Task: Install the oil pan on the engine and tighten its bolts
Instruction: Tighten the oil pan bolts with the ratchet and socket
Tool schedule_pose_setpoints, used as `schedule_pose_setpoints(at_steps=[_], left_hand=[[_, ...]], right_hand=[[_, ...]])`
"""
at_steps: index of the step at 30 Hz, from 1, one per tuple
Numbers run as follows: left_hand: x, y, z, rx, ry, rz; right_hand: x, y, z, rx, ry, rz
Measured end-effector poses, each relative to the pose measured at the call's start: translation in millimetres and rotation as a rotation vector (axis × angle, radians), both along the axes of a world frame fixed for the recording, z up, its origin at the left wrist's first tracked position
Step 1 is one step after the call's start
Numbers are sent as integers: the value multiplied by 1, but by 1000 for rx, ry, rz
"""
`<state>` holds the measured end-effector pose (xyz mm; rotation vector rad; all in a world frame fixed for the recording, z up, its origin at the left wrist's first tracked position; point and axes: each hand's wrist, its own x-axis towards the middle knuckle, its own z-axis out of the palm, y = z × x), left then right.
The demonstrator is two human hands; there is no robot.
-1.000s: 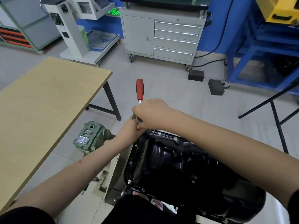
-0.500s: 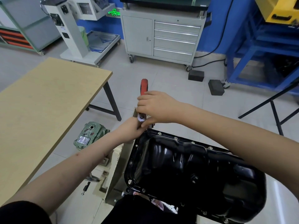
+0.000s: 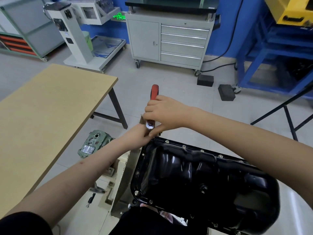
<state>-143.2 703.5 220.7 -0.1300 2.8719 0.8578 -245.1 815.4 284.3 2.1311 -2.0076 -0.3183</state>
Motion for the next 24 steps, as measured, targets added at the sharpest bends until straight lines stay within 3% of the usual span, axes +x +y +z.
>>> schedule_pose_setpoints(at_steps=[3, 10, 16, 19, 22, 24], left_hand=[[-1, 3, 1, 32, -36, -15], [5, -2, 0, 43, -71, -7], [5, -4, -14, 99, -79, 69], [6, -4, -17, 256, 2, 63], [9, -7, -21, 309, -34, 95], [8, -7, -23, 308, -69, 91]], right_hand=[[9, -1, -11, -173, 199, 50], [15, -21, -21, -182, 170, 68], [16, -17, -22, -69, -35, -63], [11, -3, -18, -108, -208, -140], [12, 8, -17, -148, -188, -269], [16, 8, -18, -86, -294, -373]])
